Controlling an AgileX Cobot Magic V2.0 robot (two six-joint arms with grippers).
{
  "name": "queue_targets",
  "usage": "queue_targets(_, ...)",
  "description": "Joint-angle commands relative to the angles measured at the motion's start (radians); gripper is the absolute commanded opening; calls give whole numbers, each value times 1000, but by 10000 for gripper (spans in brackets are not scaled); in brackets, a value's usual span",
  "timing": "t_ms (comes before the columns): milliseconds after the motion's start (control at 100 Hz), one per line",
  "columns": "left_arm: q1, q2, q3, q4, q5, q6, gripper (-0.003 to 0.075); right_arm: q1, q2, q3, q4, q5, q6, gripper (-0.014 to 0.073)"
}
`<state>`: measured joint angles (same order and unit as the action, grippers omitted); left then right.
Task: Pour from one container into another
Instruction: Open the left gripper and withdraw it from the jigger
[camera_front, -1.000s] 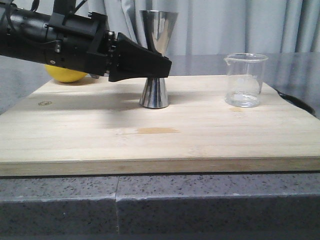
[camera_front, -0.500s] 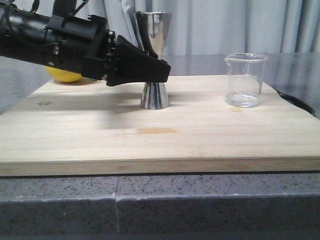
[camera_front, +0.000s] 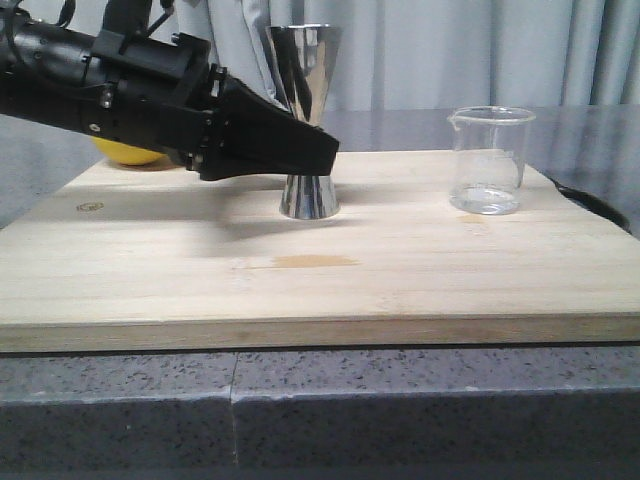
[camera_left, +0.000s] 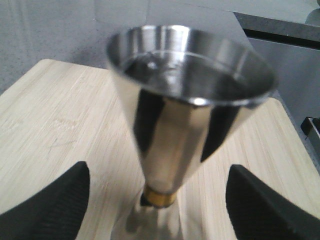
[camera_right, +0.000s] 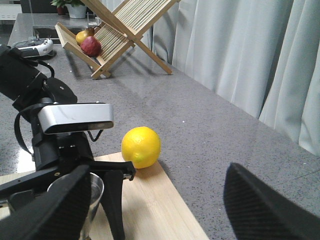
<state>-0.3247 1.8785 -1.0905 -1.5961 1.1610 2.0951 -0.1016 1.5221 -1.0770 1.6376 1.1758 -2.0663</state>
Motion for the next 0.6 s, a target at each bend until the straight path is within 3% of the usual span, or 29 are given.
queue_targets(0, 28, -44, -26, -9, 114, -45, 543, -7, -41, -30, 57, 85, -6, 501)
queue_targets(350, 136, -173, -26, 177, 122, -200, 540, -7, -41, -30, 67, 85, -6, 501)
queue_targets(590, 219, -359, -26, 184, 122, -305, 459, -7, -41, -30, 75, 70, -6, 501)
